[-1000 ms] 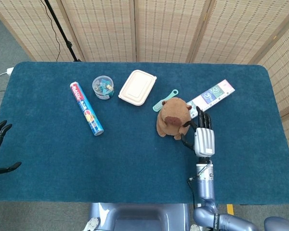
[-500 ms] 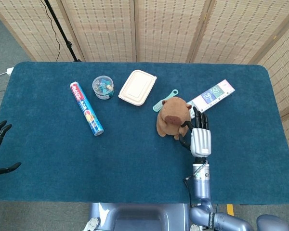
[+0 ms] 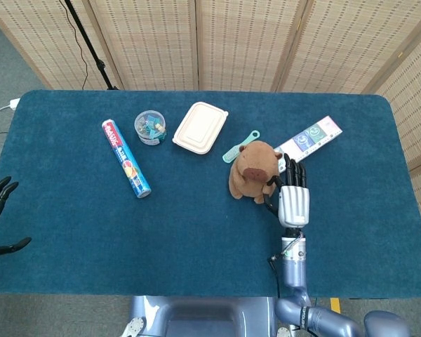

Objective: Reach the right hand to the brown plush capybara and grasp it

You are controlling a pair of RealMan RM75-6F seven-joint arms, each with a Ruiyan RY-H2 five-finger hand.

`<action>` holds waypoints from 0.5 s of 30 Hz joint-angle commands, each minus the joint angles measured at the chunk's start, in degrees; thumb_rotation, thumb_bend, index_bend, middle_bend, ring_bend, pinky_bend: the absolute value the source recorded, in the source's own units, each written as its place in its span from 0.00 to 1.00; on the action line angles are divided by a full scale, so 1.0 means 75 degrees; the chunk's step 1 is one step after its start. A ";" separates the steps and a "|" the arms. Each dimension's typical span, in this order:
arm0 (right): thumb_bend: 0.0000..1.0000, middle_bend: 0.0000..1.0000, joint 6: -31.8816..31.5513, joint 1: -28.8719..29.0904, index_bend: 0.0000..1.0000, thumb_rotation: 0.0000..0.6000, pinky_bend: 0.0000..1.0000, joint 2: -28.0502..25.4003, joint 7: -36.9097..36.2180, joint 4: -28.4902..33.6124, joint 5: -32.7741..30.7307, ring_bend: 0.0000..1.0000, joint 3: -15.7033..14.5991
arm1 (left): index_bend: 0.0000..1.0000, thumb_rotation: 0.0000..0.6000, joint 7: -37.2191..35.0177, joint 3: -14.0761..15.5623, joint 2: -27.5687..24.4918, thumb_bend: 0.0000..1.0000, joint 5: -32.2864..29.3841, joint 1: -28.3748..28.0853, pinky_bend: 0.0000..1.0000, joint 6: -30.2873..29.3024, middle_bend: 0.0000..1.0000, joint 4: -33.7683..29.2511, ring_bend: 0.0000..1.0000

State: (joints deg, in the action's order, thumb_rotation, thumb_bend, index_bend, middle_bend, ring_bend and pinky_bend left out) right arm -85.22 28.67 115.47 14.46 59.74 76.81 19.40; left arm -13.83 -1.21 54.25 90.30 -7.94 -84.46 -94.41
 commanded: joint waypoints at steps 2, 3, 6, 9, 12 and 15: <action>0.38 0.00 -0.0019 0.0075 0.53 1.00 0.00 0.0176 -0.0137 -0.0335 0.0042 0.00 -0.0027 | 0.00 1.00 0.0003 0.0018 -0.0003 0.00 0.0039 -0.0010 0.00 0.0016 0.00 -0.0005 0.00; 0.41 0.00 -0.0017 0.0090 0.54 1.00 0.00 0.0203 -0.0168 -0.0401 0.0046 0.00 -0.0024 | 0.00 1.00 0.0008 0.0019 -0.0003 0.00 0.0040 -0.0013 0.00 0.0025 0.00 -0.0004 0.00; 0.51 0.00 -0.0035 0.0117 0.54 1.00 0.00 0.0249 -0.0266 -0.0532 0.0075 0.00 -0.0031 | 0.00 1.00 0.0019 0.0022 -0.0004 0.00 0.0039 -0.0022 0.00 0.0045 0.00 -0.0012 0.00; 0.63 0.00 -0.0030 0.0130 0.55 1.00 0.00 0.0271 -0.0304 -0.0599 0.0078 0.00 -0.0038 | 0.00 1.00 0.0043 0.0030 -0.0003 0.00 0.0057 -0.0029 0.00 0.0057 0.00 -0.0015 0.00; 0.66 0.00 -0.0037 0.0130 0.56 1.00 0.00 0.0276 -0.0349 -0.0622 0.0083 0.00 -0.0047 | 0.00 1.00 0.0053 0.0040 -0.0004 0.00 0.0078 -0.0029 0.00 0.0053 0.00 -0.0017 0.00; 0.66 0.00 -0.0037 0.0131 0.56 1.00 0.00 0.0269 -0.0373 -0.0599 0.0091 0.00 -0.0058 | 0.00 1.00 0.0057 0.0047 -0.0001 0.00 0.0092 -0.0027 0.00 0.0048 0.00 -0.0017 0.00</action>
State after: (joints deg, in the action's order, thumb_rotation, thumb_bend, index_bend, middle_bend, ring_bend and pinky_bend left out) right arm -85.49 29.65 117.50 11.67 55.24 77.48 18.97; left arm -13.40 -0.85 54.24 90.99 -8.15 -84.10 -94.54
